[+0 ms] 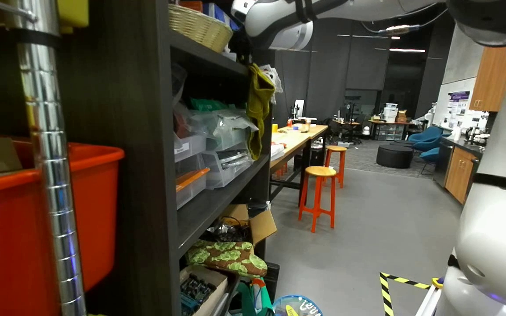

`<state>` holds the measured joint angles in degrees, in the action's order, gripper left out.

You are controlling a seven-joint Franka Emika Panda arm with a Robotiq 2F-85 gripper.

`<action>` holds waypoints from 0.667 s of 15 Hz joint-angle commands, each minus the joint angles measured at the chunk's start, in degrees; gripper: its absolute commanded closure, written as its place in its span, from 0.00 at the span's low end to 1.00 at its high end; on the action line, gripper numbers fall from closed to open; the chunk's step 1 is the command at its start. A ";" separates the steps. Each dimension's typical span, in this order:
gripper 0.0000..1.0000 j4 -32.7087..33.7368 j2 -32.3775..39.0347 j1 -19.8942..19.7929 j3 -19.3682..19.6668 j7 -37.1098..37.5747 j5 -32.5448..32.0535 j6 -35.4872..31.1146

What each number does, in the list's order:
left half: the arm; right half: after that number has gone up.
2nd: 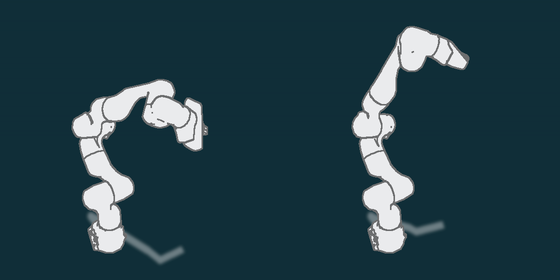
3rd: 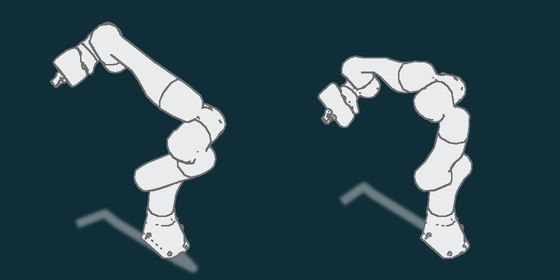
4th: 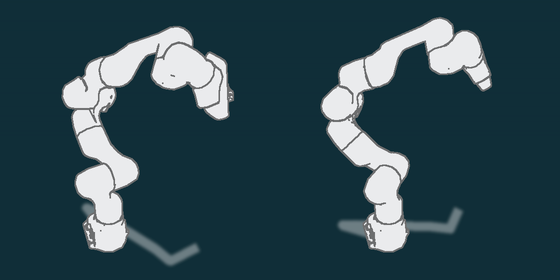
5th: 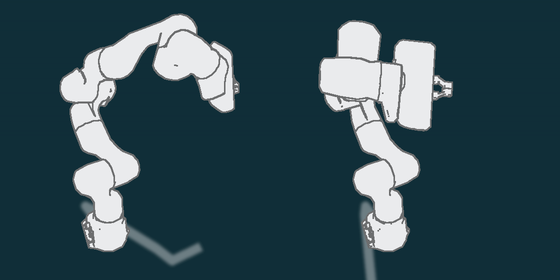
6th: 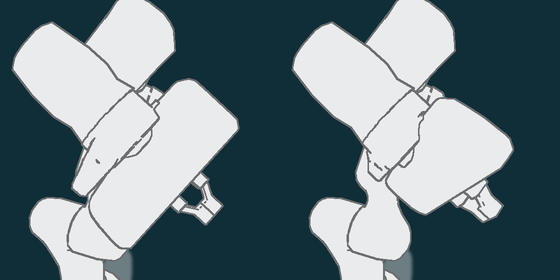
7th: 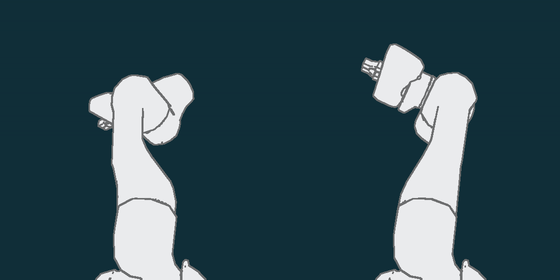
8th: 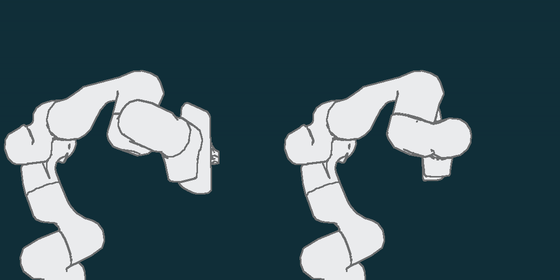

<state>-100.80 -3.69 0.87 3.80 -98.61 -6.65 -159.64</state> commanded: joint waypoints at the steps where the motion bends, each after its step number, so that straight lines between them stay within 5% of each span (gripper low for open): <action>1: 0.99 -5.93 -4.83 1.28 -0.99 -2.35 0.37 -1.67; 10: 0.99 -6.80 -6.61 2.37 -0.72 -3.86 2.09 -2.04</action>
<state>-107.97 -9.71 2.63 2.92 -102.14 -6.17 -161.65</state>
